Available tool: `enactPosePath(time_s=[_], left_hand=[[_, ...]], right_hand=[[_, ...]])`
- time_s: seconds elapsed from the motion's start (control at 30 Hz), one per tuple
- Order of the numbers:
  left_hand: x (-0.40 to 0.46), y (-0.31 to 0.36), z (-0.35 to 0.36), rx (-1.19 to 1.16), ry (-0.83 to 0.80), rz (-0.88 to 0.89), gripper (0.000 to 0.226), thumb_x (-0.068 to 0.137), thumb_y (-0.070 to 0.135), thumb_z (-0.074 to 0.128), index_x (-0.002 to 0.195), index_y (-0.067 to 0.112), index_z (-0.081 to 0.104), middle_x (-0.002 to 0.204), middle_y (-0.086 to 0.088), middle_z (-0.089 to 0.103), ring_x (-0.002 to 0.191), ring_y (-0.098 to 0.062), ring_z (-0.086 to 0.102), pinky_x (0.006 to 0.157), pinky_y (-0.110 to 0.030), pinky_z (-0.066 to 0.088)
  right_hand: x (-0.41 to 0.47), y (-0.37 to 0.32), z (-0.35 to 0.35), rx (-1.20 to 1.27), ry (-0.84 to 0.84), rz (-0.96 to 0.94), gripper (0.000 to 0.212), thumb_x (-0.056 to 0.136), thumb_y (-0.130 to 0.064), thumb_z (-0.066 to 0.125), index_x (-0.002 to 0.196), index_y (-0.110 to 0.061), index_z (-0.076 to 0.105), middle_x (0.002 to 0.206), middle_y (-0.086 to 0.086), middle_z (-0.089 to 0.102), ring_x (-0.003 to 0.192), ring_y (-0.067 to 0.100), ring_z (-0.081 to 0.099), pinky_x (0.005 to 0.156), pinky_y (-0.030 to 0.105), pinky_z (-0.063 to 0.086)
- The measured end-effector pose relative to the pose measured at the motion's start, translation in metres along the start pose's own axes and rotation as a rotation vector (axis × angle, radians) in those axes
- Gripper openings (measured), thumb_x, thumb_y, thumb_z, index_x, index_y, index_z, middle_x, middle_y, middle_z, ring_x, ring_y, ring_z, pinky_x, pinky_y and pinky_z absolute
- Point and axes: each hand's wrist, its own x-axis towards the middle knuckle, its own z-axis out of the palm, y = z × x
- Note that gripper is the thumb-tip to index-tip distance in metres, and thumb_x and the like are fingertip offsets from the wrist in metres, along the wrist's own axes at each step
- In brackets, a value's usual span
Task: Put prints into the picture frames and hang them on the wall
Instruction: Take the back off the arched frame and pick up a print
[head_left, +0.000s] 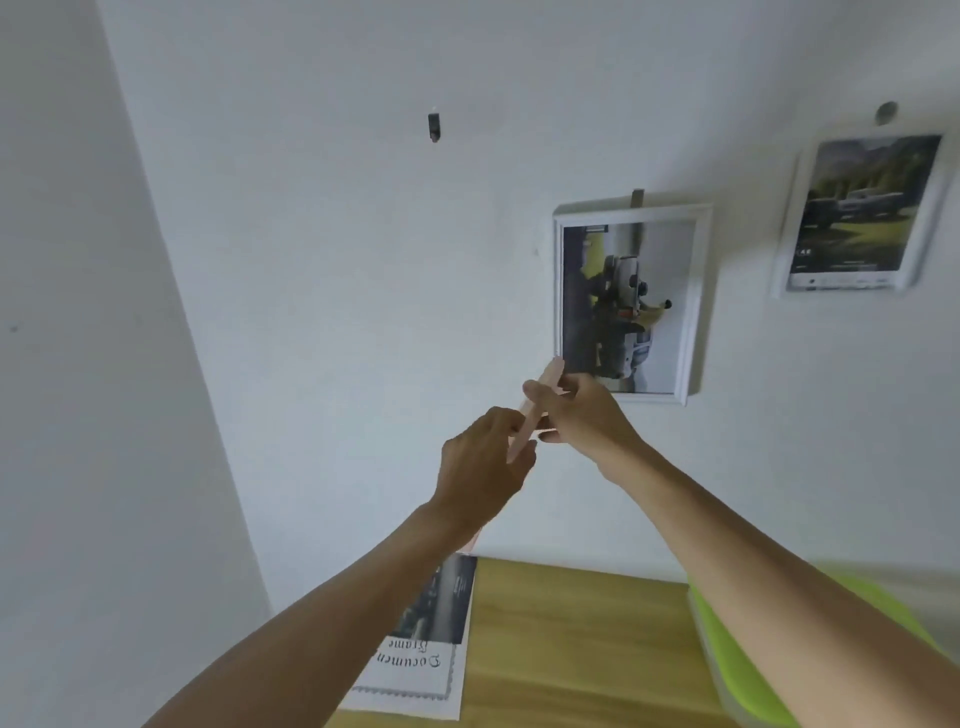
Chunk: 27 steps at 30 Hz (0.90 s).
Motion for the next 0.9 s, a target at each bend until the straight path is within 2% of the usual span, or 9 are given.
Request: enactPosePath(time_s=[0.07,0.17,0.37,0.47,0.6,0.67,0.77,0.83,0.9], left_hand=[[-0.026,0.001,0.016,0.106,0.007,0.14,0.022,0.086,0.033,0.066,0.101,0.019,0.061,0.095,0.009,0.066,0.079,-0.012,0.064,0.056,-0.031,0.051],[-0.065,-0.002,0.038,0.17,-0.051,0.249,0.032,0.082,0.045,0.068,0.1,0.018,0.064,0.091,0.008,0.065,0.075,-0.01,0.063,0.043,-0.025,0.043],[-0.117,-0.022,0.058,0.148,-0.302,0.31,0.045,0.094,0.052,0.049,0.117,0.017,0.065,0.109,0.001,0.066,0.091,-0.019,0.066,0.067,-0.029,0.052],[-0.122,-0.043,0.054,0.146,-0.389,0.107,0.048,0.097,0.044,0.05,0.135,0.016,0.051,0.129,-0.006,0.055,0.11,-0.024,0.058,0.086,-0.041,0.052],[-0.116,-0.062,0.044,0.083,-0.483,-0.275,0.064,0.096,0.037,0.056,0.149,0.015,0.028,0.145,-0.01,0.036,0.13,-0.027,0.043,0.098,-0.037,0.04],[-0.113,-0.074,0.041,-0.011,-0.518,-0.436,0.072,0.094,0.038,0.059,0.152,0.016,0.022,0.146,-0.011,0.038,0.133,-0.029,0.042,0.103,-0.037,0.036],[-0.115,-0.097,0.039,-0.295,-0.544,-0.554,0.068,0.091,0.032,0.064,0.15,0.028,0.03,0.113,-0.012,0.066,0.101,-0.023,0.063,0.086,-0.037,0.046],[-0.12,-0.106,0.037,-0.521,-0.525,-0.606,0.06,0.088,0.016,0.067,0.142,0.031,0.046,0.089,-0.027,0.063,0.076,-0.024,0.059,0.072,-0.04,0.047],[-0.121,-0.111,0.035,-0.668,-0.501,-0.665,0.058,0.084,0.007,0.071,0.135,0.031,0.056,0.074,-0.024,0.058,0.073,-0.026,0.054,0.07,-0.042,0.046]], right_hand=[[-0.012,0.022,-0.001,0.014,0.031,0.071,0.032,0.092,-0.026,0.064,0.121,-0.015,0.056,0.093,-0.006,0.066,0.069,0.014,0.071,0.055,0.02,0.056],[-0.034,0.054,-0.007,0.083,0.013,0.164,0.027,0.093,-0.007,0.055,0.118,-0.013,0.061,0.097,0.004,0.069,0.072,0.02,0.072,0.056,0.025,0.058],[-0.063,0.112,-0.023,0.126,-0.086,0.282,0.038,0.084,0.002,0.054,0.115,-0.017,0.067,0.081,0.01,0.076,0.065,0.021,0.072,0.071,0.038,0.062],[-0.067,0.131,-0.028,0.102,-0.154,0.285,0.041,0.085,0.001,0.054,0.118,-0.019,0.068,0.08,0.005,0.076,0.07,0.02,0.071,0.084,0.045,0.06],[-0.07,0.147,-0.032,0.116,-0.213,0.262,0.037,0.088,-0.002,0.056,0.113,-0.025,0.07,0.092,0.006,0.076,0.084,0.023,0.072,0.091,0.048,0.057],[-0.07,0.151,-0.033,0.159,-0.254,0.261,0.037,0.092,-0.001,0.054,0.113,-0.026,0.07,0.1,0.008,0.076,0.091,0.024,0.072,0.09,0.045,0.057],[-0.064,0.159,-0.034,0.206,-0.29,0.266,0.037,0.095,0.0,0.052,0.12,-0.024,0.066,0.099,0.008,0.076,0.092,0.023,0.072,0.089,0.043,0.057],[-0.059,0.166,-0.032,0.114,-0.259,0.244,0.04,0.096,-0.004,0.054,0.128,-0.028,0.061,0.095,0.004,0.075,0.091,0.019,0.071,0.085,0.037,0.057],[-0.052,0.174,-0.026,-0.081,-0.165,0.196,0.05,0.095,-0.012,0.056,0.136,-0.039,0.051,0.101,-0.004,0.071,0.091,0.014,0.068,0.077,0.026,0.051]])
